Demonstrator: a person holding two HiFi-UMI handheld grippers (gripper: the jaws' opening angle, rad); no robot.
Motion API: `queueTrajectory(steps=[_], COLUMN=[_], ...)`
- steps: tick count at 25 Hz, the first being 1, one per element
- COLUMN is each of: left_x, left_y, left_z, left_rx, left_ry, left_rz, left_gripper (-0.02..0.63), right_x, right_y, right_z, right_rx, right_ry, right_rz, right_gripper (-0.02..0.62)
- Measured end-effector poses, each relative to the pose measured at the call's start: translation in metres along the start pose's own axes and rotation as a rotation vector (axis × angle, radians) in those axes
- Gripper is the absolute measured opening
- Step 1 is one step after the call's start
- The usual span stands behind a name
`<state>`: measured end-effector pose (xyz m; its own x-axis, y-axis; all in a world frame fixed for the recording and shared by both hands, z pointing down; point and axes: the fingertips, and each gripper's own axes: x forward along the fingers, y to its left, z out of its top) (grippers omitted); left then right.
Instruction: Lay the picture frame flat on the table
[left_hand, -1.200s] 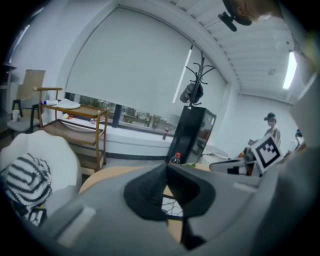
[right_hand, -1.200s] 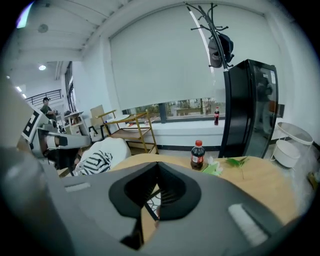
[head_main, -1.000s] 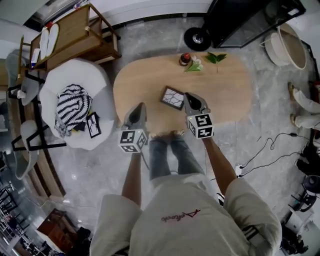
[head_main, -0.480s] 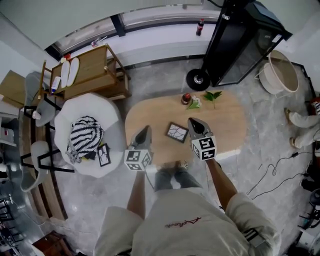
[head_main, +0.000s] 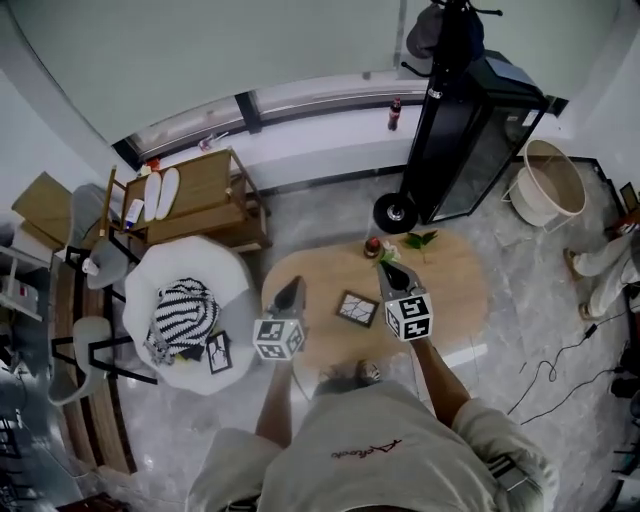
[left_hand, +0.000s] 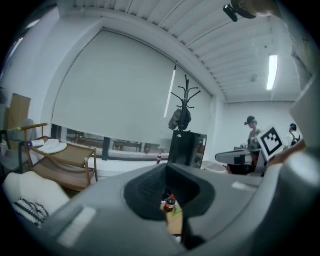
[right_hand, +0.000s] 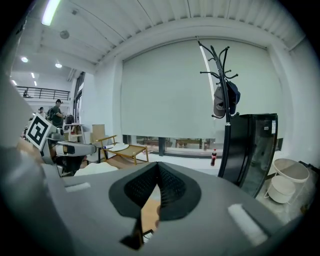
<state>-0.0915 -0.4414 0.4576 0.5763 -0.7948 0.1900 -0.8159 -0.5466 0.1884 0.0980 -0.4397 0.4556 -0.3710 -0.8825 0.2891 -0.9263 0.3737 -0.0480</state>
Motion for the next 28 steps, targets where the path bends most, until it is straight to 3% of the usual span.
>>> queueTrajectory(steps=[10, 28], left_x=[-0.020, -0.013], left_y=[0.001, -0.008], left_z=[0.057, 0.084], left_rx=[0.053, 0.092], left_ry=[-0.048, -0.061], left_rz=[0.017, -0.008], left_gripper=[0.002, 0.002], right_x=[-0.029, -0.024], right_y=[-0.005, -0.008], right_z=[0.040, 0.074], right_rx=[0.024, 0.010], right_ry=[-0.053, -0.106], right_rz=[-0.036, -0.042], right_gripper=[0.003, 0.003])
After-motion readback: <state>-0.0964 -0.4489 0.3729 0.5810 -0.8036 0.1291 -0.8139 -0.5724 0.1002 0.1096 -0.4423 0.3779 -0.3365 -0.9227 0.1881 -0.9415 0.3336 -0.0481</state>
